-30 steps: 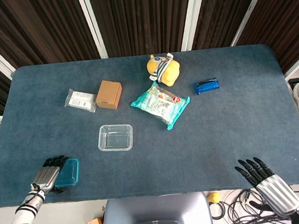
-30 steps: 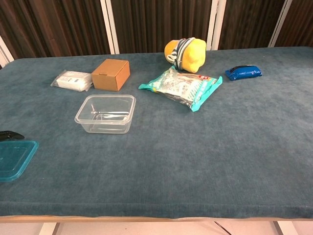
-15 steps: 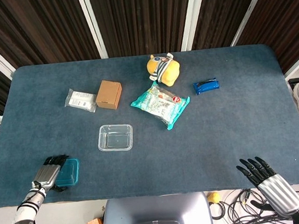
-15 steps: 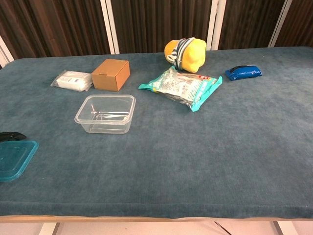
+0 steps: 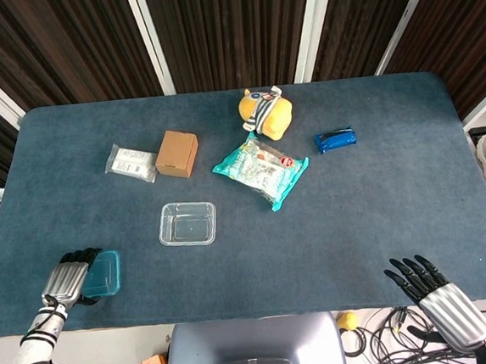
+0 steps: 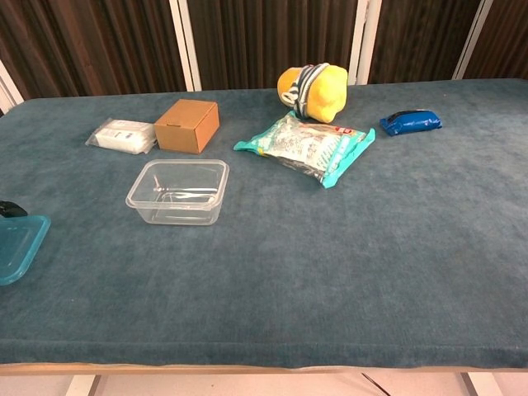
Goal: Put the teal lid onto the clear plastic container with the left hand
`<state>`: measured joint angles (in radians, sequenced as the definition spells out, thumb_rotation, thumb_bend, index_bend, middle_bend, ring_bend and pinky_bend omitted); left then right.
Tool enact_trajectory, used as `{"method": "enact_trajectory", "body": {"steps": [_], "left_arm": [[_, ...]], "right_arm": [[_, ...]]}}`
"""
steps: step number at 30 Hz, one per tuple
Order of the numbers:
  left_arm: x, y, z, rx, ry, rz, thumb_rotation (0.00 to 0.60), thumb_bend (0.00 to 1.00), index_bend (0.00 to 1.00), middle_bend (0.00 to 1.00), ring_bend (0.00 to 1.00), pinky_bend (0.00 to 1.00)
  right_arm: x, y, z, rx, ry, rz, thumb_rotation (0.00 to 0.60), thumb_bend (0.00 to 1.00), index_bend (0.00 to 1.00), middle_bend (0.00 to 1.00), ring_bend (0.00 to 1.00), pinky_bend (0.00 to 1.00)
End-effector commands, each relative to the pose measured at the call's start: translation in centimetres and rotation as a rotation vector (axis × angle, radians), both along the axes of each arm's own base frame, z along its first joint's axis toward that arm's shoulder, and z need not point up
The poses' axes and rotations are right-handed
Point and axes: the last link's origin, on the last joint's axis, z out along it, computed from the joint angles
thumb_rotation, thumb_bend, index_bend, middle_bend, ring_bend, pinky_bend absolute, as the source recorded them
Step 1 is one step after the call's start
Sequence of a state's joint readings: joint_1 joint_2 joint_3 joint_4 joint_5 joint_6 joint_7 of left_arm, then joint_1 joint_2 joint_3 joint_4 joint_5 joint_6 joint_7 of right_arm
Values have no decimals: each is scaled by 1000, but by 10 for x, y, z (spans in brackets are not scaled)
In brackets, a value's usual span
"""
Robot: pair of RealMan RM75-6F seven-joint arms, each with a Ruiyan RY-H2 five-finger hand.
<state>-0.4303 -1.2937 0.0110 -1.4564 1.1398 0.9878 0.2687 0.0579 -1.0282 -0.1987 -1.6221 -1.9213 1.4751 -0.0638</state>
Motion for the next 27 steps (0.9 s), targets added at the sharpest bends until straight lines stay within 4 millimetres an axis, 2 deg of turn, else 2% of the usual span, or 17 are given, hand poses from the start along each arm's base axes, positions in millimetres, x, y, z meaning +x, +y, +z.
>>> {"method": "enact_trajectory", "body": {"steps": [1, 6, 10, 13, 19, 23, 27], "left_arm": [[6, -2, 14, 40, -14, -26, 600, 238, 504, 881, 674, 375], [25, 0, 36, 84, -48, -70, 600, 246, 509, 879, 674, 372], [57, 15, 50, 113, -68, -145, 600, 247, 513, 870, 671, 348], [87, 31, 51, 101, -90, -183, 600, 246, 512, 849, 662, 325], [141, 68, 35, 33, -124, -226, 600, 246, 492, 829, 643, 282], [162, 93, 13, -14, -135, -210, 600, 247, 477, 814, 622, 261], [171, 108, -5, -43, -140, -181, 600, 247, 461, 800, 592, 243]], "right_arm": [[0, 0, 0, 2, 1, 0, 600, 57, 0, 0, 0, 0], [0, 0, 0, 5, -2, 2, 600, 57, 0, 0, 0, 0], [0, 0, -3, 17, 2, -1, 600, 57, 0, 0, 0, 0], [0, -2, -4, 29, 2, -8, 600, 57, 0, 0, 0, 0], [-2, -9, -3, 37, -2, -29, 600, 57, 0, 0, 0, 0], [-4, -15, -3, 47, -5, -47, 600, 57, 0, 0, 0, 0], [-6, -20, -3, 60, -2, -66, 600, 57, 0, 0, 0, 0]]}}
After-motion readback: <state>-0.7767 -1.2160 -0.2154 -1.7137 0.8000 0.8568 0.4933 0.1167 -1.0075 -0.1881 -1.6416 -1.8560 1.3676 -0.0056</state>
